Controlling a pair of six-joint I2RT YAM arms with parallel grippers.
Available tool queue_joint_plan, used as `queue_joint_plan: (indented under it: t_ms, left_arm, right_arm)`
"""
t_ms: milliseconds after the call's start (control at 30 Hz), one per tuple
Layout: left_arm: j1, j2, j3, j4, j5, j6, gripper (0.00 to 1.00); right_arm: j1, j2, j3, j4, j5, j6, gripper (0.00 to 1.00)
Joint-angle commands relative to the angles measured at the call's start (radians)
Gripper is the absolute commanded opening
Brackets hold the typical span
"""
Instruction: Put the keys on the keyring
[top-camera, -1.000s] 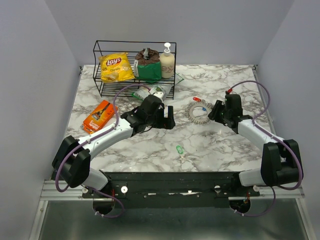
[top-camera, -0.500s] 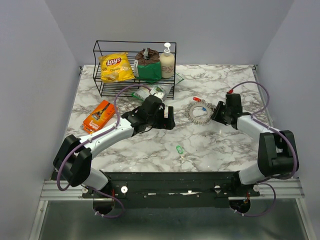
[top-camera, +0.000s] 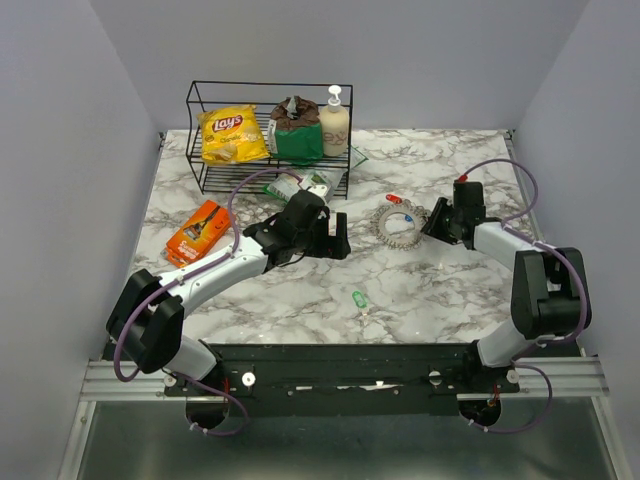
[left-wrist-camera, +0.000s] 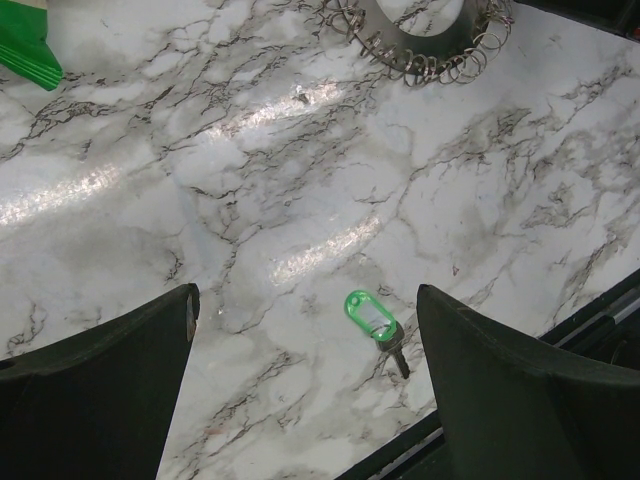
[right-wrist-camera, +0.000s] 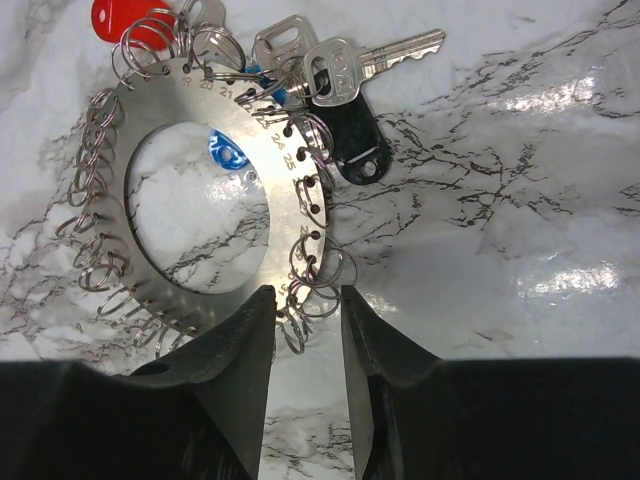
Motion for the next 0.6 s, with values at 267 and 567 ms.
queue_joint_plan:
  t_ms: [267,567]
  left_arm:
    - [-0.002,0.014,0.0,-0.02,-0.01,0.004,0.99]
    - [-0.002,0.011,-0.003,-0.02,-0.011,0.007,0.99]
  right_arm:
    - [-0.004,0.044,0.035,-0.003,-0.068,-0.012,0.42]
    - [-0.006,0.093,0.052,-0.005,-0.12,-0.015,0.4]
